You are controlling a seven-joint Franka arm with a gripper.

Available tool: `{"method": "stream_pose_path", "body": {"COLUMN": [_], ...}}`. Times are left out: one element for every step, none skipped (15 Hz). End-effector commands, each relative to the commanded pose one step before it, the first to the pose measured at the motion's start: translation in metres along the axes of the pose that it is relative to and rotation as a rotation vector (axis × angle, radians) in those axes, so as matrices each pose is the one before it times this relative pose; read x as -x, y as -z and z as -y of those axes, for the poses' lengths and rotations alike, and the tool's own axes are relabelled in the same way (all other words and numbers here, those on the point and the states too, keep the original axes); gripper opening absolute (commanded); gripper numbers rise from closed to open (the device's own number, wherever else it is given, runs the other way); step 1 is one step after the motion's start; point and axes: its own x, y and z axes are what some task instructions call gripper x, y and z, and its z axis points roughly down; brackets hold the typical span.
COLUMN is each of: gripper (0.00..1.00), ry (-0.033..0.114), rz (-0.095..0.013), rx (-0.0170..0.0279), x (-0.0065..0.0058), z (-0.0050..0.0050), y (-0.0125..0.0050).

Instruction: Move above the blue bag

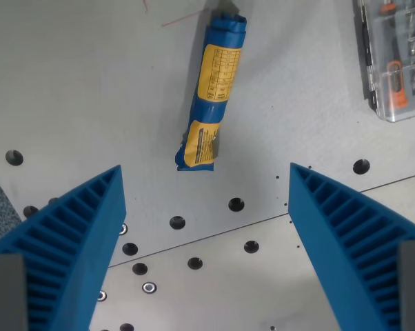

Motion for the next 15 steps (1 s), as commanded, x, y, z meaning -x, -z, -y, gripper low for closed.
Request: {"method": "stream_pose_path", "body": {"gripper": [1.0, 1.0, 1.0, 1.0, 1.0, 1.0, 1.0, 1.0, 1.0, 1.0, 1.0, 1.0, 1.0, 1.0, 1.0], "ry": [-0.0652, -0.0071, -0.0083, -0.0093, -0.0098, -0.0087, -0.0075, -0.009, -0.0094, -0.007, -0.0091, -0.011, -0.0082, -0.0075, -0.0091], "rz": [-0.0565, -0.0048, -0.0052, -0.0033, -0.0034, -0.0015, -0.0028, 0.0006, -0.0021, -0.0005, -0.0008, -0.0012, 0.0019, 0.0014, -0.0006], "rx": [-0.01718, -0.00116, -0.00098, -0.00045, -0.00085, 0.00021, -0.00062, 0.00072, -0.00045, 0.00045, 0.00043, 0.00011, 0.00193, 0.0018, 0.00073], "x": [0.00136, 0.00031, 0.00038, 0.00043, 0.00047, 0.00047, 0.0005, 0.00049, 0.00045, 0.00041, 0.00039, 0.00036, 0.00034, 0.00034, 0.00032], "z": [-0.00152, -0.00035, -0.0004, -0.00043, -0.00044, -0.00043, -0.00045, -0.00048, -0.00047, -0.00046, -0.00048, -0.00047, -0.00045, -0.00045, -0.00045], "y": [-0.01038, -0.00364, -0.00383, -0.00396, -0.00406, -0.00418, -0.00437, -0.00455, -0.00474, -0.00494, -0.005, -0.005, -0.005, -0.005, -0.005]}}
